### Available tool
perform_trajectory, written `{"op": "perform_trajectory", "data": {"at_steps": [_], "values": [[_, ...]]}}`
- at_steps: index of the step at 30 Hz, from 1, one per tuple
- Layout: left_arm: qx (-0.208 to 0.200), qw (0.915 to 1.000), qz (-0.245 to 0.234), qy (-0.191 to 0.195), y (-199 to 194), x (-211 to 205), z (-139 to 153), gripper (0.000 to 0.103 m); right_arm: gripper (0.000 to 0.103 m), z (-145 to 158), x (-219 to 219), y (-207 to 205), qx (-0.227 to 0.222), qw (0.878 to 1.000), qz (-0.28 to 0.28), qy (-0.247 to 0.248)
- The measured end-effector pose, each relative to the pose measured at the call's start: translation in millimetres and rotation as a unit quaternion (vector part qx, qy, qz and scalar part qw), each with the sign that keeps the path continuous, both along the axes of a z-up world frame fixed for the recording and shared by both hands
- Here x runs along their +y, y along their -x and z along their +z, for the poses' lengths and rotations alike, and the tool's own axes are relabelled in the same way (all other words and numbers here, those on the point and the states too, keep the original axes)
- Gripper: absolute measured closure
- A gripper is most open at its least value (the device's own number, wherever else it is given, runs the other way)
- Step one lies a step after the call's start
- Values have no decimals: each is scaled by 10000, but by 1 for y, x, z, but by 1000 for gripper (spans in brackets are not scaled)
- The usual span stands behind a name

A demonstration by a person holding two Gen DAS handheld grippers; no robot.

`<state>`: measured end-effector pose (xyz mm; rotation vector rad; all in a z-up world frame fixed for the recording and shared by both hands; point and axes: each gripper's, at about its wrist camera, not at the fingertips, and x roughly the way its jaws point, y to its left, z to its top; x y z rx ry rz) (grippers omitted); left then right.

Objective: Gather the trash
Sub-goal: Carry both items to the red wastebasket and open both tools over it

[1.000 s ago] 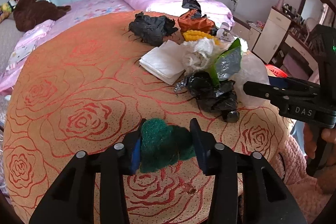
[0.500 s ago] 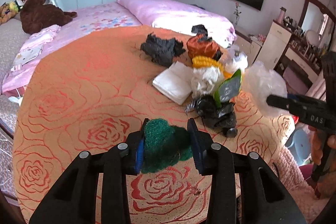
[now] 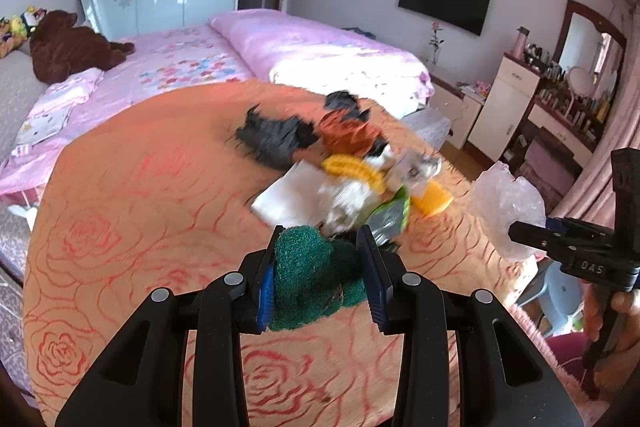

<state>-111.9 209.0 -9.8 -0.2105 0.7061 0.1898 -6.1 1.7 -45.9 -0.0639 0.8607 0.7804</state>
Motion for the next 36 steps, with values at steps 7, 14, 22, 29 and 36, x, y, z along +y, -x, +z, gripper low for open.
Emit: {"op": "perform_trajectory", "data": {"at_steps": [7,14,22,29,36], "values": [[-134,9993,-323,-105,-31,-31,13,68,62,14,-24,-15,-310,9980,-557,-31],[-333,9959,-821,-168,-75,-74,35,68,62,31,-57,-33,-693,9908,-1163,-24],[-364,9904,-1330,-101,-132,-132,44,68,62,44,-106,-55,-969,9778,-1856,80],[-259,9854,-1678,-116,-167,-174,42,68,61,41,-145,-66,-1012,9652,-2410,65],[-110,9784,-2063,-44,-187,-210,30,68,61,25,-167,-77,-787,9570,-2791,26]]}}
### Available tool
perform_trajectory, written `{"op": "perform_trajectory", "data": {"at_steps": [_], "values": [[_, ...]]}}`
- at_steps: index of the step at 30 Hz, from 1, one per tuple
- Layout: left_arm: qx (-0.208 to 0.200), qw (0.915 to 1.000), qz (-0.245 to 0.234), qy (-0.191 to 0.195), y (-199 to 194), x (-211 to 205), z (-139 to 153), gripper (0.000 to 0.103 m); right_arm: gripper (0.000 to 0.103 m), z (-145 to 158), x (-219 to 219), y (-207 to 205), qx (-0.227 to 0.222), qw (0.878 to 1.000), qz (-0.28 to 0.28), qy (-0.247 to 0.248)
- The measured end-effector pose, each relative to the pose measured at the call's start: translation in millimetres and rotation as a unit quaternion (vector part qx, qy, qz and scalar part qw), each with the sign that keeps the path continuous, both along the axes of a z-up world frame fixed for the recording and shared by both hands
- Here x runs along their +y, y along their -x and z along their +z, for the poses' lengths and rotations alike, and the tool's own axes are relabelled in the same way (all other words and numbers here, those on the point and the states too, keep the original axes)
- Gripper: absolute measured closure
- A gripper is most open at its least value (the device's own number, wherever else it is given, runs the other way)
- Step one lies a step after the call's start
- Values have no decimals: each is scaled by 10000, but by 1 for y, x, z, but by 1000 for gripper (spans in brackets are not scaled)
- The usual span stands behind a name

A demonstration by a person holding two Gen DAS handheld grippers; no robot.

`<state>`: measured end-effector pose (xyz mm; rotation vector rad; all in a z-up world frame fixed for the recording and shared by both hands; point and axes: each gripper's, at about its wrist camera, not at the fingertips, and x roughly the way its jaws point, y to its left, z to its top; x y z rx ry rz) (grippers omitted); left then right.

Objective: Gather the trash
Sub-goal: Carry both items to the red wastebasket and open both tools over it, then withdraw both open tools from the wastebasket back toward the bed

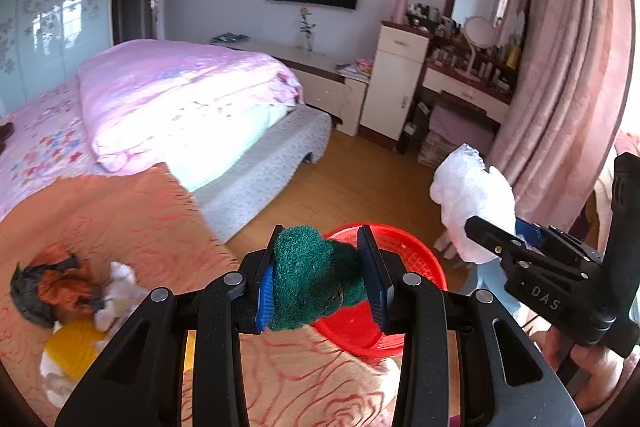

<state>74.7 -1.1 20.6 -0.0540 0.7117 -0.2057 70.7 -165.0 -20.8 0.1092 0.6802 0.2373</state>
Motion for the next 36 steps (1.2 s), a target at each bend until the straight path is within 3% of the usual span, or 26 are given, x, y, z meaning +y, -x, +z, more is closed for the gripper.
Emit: {"op": "perform_trajectory", "data": {"at_steps": [14,22,27,36], "values": [[580,9974,-381,-196,-48,-41,-48,67,61,-42,-23,-16,617,9968,-505,57],[864,9952,-450,-77,-62,-42,-69,56,52,-57,-19,-20,827,9952,-509,155],[918,9950,-398,74,-64,-37,-71,41,36,-62,-20,-24,920,9944,-494,136],[751,9968,-241,87,-50,-22,-61,33,32,-59,-22,-24,848,9947,-566,126]]}}
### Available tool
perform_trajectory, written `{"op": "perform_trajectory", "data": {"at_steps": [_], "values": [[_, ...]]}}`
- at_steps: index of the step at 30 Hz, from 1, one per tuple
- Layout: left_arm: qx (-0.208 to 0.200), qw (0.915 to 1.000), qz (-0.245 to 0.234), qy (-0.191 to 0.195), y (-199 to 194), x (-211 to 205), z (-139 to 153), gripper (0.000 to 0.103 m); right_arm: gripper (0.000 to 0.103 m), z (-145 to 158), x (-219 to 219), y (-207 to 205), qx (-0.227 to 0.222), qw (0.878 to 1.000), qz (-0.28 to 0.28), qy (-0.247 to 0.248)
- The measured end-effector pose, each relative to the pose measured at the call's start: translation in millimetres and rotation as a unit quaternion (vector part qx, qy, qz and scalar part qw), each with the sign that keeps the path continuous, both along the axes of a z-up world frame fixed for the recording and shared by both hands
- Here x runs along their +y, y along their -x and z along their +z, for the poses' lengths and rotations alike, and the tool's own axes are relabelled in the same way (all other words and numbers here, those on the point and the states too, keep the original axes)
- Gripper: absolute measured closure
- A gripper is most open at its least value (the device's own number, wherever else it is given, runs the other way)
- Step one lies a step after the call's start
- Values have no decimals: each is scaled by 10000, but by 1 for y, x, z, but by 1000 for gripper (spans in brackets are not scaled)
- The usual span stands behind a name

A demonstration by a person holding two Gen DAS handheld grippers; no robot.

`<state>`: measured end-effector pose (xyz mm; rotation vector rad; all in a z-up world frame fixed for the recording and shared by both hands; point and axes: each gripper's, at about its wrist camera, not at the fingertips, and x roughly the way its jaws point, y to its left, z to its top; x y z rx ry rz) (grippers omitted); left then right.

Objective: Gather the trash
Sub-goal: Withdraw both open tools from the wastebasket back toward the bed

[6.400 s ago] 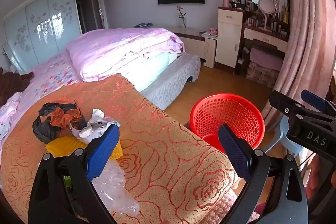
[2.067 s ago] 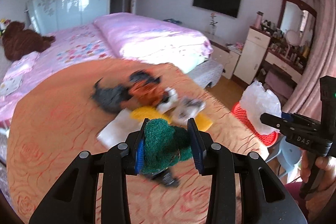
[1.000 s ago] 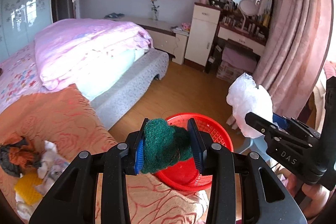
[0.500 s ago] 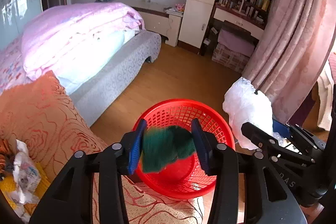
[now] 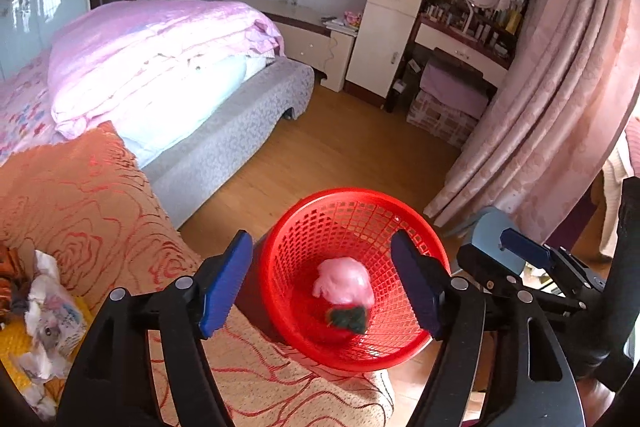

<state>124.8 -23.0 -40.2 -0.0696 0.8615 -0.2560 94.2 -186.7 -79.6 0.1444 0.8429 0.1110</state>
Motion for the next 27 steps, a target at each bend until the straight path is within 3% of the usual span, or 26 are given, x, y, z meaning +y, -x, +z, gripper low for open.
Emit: {"op": "perform_trajectory", "data": {"at_steps": [18,24,27], "values": [[-610,9959,493,-448,49,23,23,26,20,21,13,19,-714,9967,-55,376],[-688,9921,697,-789,78,41,22,26,20,28,25,26,-817,9963,148,219],[-653,9906,939,-754,90,61,24,26,20,29,38,32,-840,9956,346,228]]}}
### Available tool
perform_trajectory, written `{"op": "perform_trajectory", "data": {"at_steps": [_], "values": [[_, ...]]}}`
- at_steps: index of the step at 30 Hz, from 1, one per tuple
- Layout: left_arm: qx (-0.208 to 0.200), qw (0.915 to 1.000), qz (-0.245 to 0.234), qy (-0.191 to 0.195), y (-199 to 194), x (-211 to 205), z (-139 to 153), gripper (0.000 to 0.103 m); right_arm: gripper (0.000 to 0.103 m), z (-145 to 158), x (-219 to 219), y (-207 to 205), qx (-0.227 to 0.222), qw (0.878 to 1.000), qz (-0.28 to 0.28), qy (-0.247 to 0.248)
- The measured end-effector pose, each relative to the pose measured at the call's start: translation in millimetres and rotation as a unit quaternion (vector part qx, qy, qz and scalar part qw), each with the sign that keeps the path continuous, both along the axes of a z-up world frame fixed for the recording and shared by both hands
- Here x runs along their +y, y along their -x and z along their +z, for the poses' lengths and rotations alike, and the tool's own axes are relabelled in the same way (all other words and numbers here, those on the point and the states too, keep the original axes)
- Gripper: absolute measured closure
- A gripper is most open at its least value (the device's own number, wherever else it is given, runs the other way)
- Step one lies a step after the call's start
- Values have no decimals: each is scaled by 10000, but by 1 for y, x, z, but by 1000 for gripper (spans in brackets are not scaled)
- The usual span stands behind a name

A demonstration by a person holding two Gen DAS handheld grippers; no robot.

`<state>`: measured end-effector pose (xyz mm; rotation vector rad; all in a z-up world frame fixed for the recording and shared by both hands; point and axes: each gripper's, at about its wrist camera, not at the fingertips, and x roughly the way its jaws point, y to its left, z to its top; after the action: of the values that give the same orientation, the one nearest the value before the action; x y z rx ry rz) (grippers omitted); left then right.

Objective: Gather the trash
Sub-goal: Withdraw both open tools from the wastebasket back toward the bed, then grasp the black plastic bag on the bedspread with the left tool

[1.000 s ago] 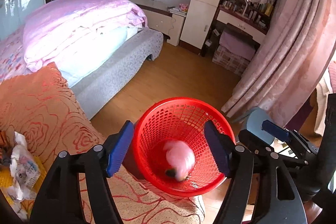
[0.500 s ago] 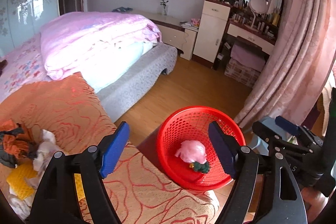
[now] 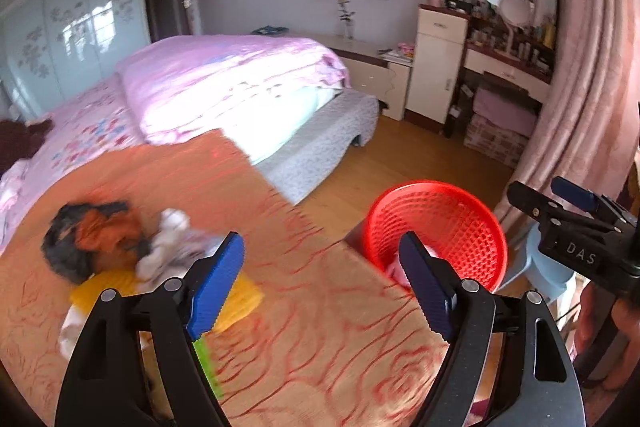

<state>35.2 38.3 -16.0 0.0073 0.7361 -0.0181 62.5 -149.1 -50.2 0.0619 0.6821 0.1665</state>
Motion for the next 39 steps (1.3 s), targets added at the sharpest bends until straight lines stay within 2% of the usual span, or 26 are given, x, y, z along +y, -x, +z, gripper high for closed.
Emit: {"op": "perform_trajectory", "data": {"at_steps": [7,17,21,26,28,30,32,34,39], "values": [[-117,9975,670,182,32,62,12,26,20,-2,31,10,102,9991,400,51],[-75,9860,1595,477,81,144,9,26,20,-6,53,20,205,9971,737,59],[123,9833,1680,693,91,159,-7,27,20,-8,58,21,241,9964,811,105],[411,9850,1403,921,90,150,-32,28,20,-12,61,22,298,9959,846,145],[505,9855,1316,943,89,147,-40,35,20,-12,63,23,309,9956,867,162],[623,9852,1260,979,88,147,-50,49,20,-13,66,24,320,9953,898,185],[732,9842,1233,1038,86,146,-58,58,20,-15,69,25,347,9947,952,196],[763,9839,1189,1095,85,146,-62,61,20,-17,75,26,372,9935,1048,228],[702,9870,1100,937,90,139,-62,70,20,-18,95,34,423,9891,1397,217]]}}
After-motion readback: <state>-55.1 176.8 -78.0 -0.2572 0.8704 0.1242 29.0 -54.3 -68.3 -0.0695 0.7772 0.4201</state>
